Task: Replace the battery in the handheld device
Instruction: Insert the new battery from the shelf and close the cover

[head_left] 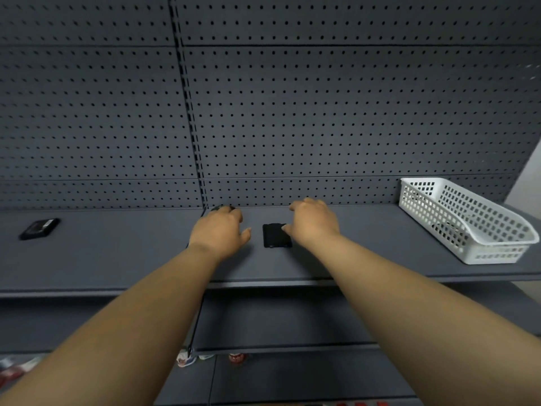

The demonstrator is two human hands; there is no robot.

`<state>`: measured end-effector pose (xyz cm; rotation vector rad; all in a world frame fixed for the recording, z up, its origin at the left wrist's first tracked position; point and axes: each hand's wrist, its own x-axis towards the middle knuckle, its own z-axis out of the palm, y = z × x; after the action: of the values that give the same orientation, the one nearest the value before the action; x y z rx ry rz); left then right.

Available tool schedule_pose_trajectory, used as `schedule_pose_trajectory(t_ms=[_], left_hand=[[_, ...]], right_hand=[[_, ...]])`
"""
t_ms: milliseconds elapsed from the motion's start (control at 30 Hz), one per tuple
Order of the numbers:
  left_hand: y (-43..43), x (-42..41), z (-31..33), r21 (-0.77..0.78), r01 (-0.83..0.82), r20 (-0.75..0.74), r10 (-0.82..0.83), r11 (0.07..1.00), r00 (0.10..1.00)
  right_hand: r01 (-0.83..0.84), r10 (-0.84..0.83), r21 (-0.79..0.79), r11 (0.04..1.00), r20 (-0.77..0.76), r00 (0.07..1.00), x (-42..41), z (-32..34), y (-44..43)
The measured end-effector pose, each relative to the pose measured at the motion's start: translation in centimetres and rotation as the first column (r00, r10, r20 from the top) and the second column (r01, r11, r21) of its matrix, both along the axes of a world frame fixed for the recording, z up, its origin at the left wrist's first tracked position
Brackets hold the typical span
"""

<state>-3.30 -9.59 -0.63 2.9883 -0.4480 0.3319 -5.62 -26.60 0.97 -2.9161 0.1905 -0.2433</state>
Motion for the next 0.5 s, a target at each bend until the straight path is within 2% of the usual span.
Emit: schedule_pose_trajectory(t_ms=[500], left_hand=[[1.6, 0.6, -0.2, 0.004, -0.097, 0.035, 0.097, 0.995, 0.995]], right_hand=[[-0.082, 0.082, -0.030, 0.996, 0.002, 0.997, 1.6, 0.4, 0.2]])
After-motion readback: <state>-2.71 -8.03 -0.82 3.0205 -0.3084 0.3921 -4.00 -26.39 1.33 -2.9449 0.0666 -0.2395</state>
